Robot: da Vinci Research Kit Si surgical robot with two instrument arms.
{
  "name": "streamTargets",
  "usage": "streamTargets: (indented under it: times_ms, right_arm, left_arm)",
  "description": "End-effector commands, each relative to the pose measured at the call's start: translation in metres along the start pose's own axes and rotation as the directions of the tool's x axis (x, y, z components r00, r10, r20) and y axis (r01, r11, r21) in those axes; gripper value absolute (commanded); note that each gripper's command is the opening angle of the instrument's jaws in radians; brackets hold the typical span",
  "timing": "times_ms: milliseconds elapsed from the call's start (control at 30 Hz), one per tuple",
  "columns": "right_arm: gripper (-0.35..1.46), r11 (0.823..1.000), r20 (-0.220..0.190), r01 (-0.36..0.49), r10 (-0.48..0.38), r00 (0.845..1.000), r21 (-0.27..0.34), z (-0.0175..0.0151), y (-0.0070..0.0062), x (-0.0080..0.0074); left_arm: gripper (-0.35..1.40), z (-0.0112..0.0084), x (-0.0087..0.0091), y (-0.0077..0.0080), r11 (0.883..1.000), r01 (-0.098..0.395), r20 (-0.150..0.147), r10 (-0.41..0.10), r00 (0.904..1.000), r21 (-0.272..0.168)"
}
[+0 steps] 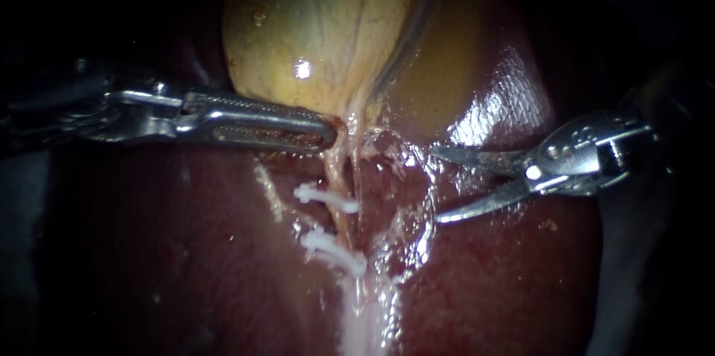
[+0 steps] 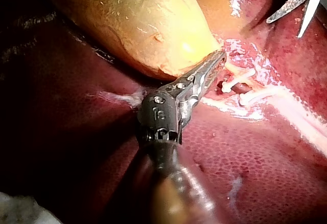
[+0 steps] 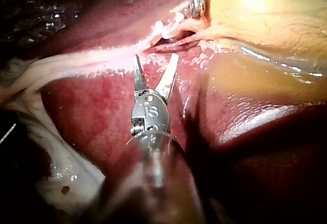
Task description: Go to the cutting position left tube
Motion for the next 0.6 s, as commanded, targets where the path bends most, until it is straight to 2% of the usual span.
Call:
streamTargets:
  times_ms: [33,133,300,433,600]
  right_arm:
    - [1.43,1.0,0.0,0.0,0.0,1.0,0.001,0.0,0.0,0.0]
    - [1.43,1.0,-0.001,0.0,0.0,1.0,0.004,0.0,0.0,0.0]
    - [1.43,1.0,-0.001,0.0,0.0,1.0,0.004,0.0,0.0,0.0]
    - [1.43,1.0,-0.001,0.0,0.0,1.0,0.006,0.0001,0.0,0.0001]
    - [1.43,1.0,-0.005,-0.001,0.001,1.0,0.008,0.0002,0.0,0.0001]
  left_arm:
    - [-0.35,-0.0001,0.0,0.0,1.0,0.0,0.001,0.0,1.0,-0.002]
    - [-0.35,-0.0009,0.0003,0.0003,1.0,0.002,0.002,-0.002,1.0,-0.006]
    - [-0.35,-0.0036,0.0012,0.0017,1.0,0.008,0.007,-0.008,0.9999,-0.011]
    - [-0.35,-0.0058,0.0018,0.003,1.0,0.014,-0.009,-0.014,0.9999,-0.012]
    - [-0.35,-0.0072,0.0022,0.0039,1.0,0.019,-0.016,-0.019,0.9997,-0.009]
